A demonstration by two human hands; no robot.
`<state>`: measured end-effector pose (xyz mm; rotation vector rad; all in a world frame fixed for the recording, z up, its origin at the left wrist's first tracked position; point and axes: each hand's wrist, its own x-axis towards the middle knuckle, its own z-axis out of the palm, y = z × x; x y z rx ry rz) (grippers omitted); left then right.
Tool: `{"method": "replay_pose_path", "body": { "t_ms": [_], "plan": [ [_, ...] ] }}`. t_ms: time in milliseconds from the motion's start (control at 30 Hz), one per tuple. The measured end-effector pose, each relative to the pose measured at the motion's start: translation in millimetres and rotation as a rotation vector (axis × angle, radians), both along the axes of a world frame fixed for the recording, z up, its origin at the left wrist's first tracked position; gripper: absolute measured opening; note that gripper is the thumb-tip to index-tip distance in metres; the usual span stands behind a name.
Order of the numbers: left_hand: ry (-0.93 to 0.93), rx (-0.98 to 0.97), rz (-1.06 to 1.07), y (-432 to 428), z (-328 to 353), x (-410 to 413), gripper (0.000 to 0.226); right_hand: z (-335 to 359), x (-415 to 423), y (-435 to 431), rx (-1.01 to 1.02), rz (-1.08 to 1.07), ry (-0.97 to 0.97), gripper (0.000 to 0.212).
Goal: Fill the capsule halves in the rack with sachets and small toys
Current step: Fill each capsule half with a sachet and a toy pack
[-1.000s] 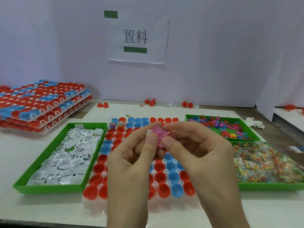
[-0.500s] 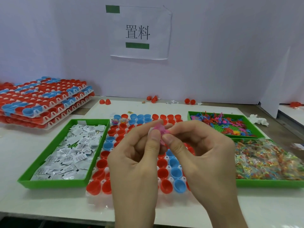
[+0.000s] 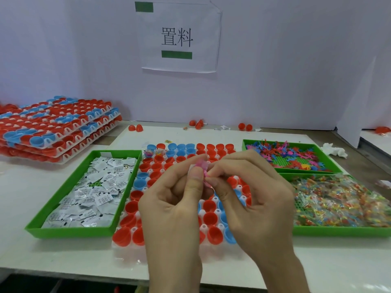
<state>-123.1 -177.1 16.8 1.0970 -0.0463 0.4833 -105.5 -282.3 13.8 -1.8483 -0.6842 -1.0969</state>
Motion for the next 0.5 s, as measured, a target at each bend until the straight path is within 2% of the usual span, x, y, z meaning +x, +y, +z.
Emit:
{"method": "replay_pose_path", "body": {
  "t_ms": [67, 133, 200, 300, 500],
  "plan": [
    [0.005, -0.084, -0.046, -1.1, -2.5, 1.5, 0.019, 0.6, 1.2, -0.6, -0.001, 0.022, 0.009, 0.004],
    [-0.049, -0.079, -0.018, -3.4, -2.9, 2.4, 0.017, 1.4, 0.6, -2.4, 0.075, 0.111, 0.092, 0.006],
    [-0.146, 0.067, 0.053, -4.4, -1.9, 2.7, 0.016, 3.4, -2.2, -4.1, 0.193, 0.229, 0.242, 0.005],
    [-0.215, 0.320, 0.077, -2.7, -1.8, 2.6, 0.021, 4.8, -4.6, -6.5, 0.251, 0.265, 0.358, 0.011],
    [-0.243, 0.573, 0.210, 1.4, -7.0, 4.0, 0.023, 4.5, -2.9, -8.9, 0.074, 0.260, 0.456, 0.015]
  ]
}}
